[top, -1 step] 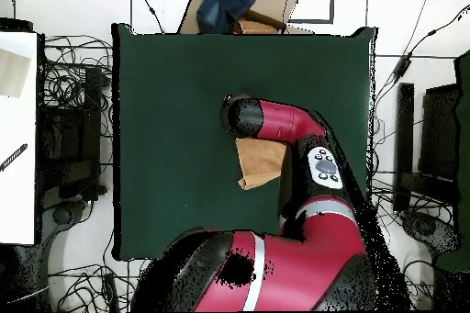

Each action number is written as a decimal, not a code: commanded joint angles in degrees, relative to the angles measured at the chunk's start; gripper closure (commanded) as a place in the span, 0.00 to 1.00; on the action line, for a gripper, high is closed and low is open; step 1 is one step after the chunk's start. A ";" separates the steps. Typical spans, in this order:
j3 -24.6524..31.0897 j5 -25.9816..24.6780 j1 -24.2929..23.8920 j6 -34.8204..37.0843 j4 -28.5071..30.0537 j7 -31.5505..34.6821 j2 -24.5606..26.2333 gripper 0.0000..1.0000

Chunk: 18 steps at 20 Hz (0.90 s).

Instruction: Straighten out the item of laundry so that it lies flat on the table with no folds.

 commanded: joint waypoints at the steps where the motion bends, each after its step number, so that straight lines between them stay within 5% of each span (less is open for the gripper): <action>1: 4.25 -2.26 0.74 1.06 2.69 2.18 2.62 0.00; 18: 2.33 -1.60 4.37 -3.10 0.40 5.88 6.66 0.00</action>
